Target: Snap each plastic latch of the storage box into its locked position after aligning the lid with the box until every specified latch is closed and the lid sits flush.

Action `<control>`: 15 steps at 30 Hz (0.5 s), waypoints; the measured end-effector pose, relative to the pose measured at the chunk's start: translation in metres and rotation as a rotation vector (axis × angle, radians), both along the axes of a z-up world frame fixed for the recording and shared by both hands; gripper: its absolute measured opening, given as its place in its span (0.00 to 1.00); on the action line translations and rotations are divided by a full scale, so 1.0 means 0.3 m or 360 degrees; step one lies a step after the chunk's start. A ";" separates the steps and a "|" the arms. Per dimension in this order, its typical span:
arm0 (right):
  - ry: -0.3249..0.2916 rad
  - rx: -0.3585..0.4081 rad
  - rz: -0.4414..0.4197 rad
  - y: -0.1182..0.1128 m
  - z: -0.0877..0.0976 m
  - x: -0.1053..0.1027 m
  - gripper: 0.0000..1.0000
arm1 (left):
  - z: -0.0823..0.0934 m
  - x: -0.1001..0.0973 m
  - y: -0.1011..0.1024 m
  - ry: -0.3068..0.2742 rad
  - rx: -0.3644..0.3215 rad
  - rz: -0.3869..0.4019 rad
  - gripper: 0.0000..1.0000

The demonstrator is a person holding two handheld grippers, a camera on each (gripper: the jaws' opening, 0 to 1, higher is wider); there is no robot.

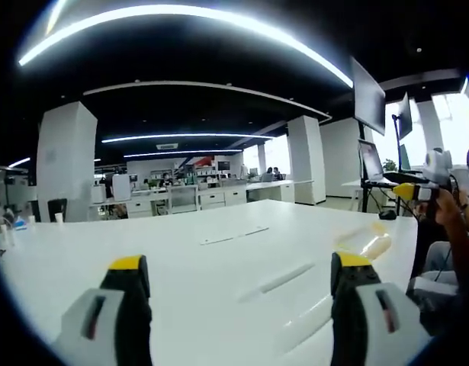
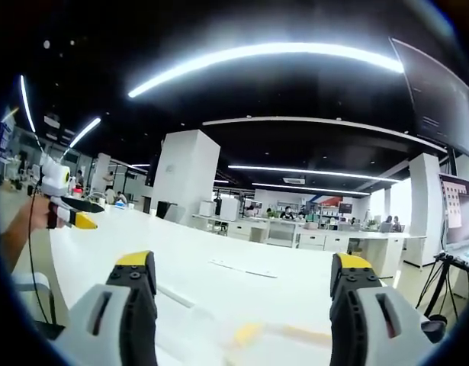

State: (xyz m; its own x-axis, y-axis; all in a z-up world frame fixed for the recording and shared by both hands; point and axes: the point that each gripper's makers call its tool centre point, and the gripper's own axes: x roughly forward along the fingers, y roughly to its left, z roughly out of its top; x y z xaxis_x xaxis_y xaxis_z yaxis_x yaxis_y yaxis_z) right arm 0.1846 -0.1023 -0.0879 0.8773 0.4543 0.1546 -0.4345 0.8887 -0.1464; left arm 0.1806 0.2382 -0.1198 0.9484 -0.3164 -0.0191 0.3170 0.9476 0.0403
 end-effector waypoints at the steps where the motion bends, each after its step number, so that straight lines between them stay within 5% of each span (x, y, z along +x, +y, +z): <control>1: 0.0001 0.0000 0.0000 0.000 0.000 0.000 0.95 | 0.000 0.001 0.001 0.0001 -0.0003 -0.0001 0.99; 15: 0.0008 -0.0007 0.0009 0.009 -0.007 -0.001 0.95 | 0.027 0.027 -0.025 -0.0015 0.0035 -0.0033 0.99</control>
